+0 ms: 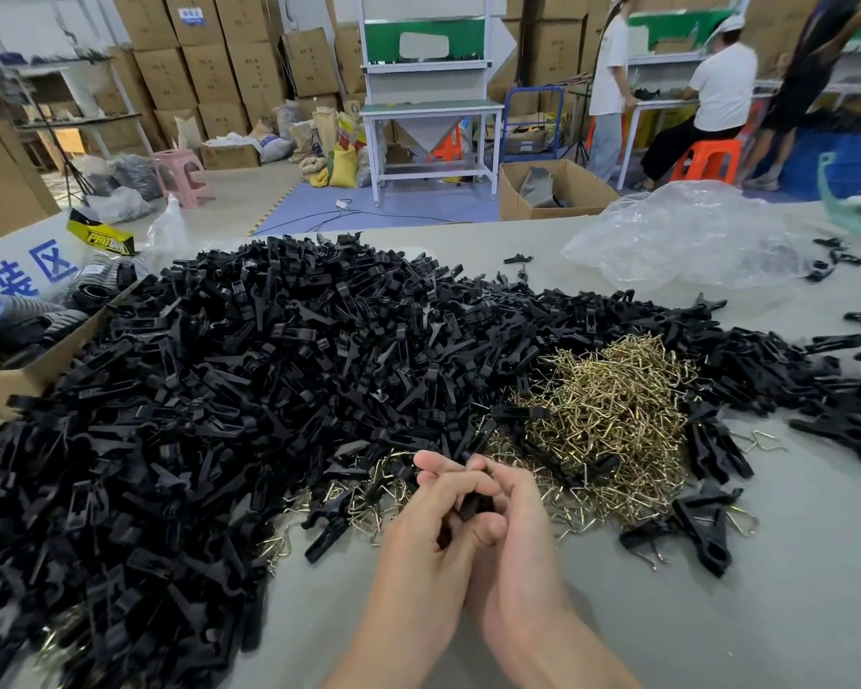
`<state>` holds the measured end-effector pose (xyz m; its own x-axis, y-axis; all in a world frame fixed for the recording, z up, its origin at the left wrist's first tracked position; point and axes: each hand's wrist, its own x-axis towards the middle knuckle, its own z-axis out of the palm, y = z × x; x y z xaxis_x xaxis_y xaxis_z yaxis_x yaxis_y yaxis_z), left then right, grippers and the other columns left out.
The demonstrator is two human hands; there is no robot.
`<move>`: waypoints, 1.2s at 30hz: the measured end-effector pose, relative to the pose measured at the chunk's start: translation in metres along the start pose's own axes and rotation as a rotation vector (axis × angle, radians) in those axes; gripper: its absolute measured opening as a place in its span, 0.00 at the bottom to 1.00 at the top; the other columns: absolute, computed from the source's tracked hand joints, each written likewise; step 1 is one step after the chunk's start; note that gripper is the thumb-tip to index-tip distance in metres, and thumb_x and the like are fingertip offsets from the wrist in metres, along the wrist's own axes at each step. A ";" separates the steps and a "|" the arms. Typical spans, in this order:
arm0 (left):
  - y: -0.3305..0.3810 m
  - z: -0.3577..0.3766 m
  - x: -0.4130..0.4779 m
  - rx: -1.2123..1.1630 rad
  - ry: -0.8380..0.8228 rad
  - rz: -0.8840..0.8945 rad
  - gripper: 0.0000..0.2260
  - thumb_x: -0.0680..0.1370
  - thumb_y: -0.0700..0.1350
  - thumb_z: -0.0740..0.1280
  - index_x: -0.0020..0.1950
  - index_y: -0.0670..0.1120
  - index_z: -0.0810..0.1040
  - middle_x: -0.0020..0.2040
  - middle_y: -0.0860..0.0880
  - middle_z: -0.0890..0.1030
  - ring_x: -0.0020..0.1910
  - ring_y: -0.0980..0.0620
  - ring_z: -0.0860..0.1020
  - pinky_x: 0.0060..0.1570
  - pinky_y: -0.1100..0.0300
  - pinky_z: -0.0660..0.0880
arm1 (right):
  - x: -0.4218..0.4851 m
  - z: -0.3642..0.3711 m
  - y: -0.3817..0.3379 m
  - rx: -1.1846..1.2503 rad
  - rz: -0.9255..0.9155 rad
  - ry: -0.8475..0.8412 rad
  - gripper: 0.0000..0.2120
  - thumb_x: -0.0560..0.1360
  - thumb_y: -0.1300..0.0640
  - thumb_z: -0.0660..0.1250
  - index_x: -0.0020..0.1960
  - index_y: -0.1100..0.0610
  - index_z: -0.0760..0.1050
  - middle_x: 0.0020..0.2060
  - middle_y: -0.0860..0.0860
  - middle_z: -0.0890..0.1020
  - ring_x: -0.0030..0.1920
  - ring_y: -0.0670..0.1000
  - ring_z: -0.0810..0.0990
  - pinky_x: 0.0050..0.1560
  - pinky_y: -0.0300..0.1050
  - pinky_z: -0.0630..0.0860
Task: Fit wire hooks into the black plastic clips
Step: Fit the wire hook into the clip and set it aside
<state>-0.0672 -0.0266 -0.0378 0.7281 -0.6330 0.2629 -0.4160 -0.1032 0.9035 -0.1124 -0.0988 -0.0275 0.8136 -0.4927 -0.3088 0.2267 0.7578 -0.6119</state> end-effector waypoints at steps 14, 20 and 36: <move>0.003 -0.010 0.010 -0.447 0.127 -0.103 0.05 0.75 0.50 0.68 0.48 0.57 0.82 0.34 0.51 0.80 0.31 0.55 0.76 0.31 0.64 0.73 | 0.004 0.005 -0.001 -0.028 -0.070 -0.128 0.19 0.75 0.49 0.64 0.63 0.53 0.78 0.57 0.52 0.86 0.46 0.49 0.85 0.44 0.43 0.76; 0.002 -0.015 0.009 -0.716 0.131 -0.235 0.14 0.71 0.55 0.70 0.54 0.52 0.83 0.34 0.46 0.79 0.28 0.53 0.75 0.25 0.63 0.71 | 0.003 0.001 -0.004 -0.469 -0.279 -0.174 0.12 0.80 0.53 0.66 0.58 0.39 0.81 0.37 0.50 0.80 0.32 0.45 0.74 0.30 0.37 0.73; 0.072 0.061 0.021 0.085 -0.097 0.255 0.04 0.81 0.49 0.66 0.46 0.56 0.75 0.45 0.55 0.77 0.39 0.56 0.76 0.38 0.64 0.72 | -0.045 -0.056 -0.115 -0.209 -0.442 -0.003 0.13 0.70 0.58 0.74 0.55 0.54 0.86 0.50 0.55 0.86 0.50 0.53 0.84 0.57 0.51 0.82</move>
<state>-0.1154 -0.0947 0.0124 0.5400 -0.7171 0.4407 -0.6265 0.0073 0.7794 -0.2049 -0.1883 0.0160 0.6653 -0.7464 0.0156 0.4387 0.3740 -0.8171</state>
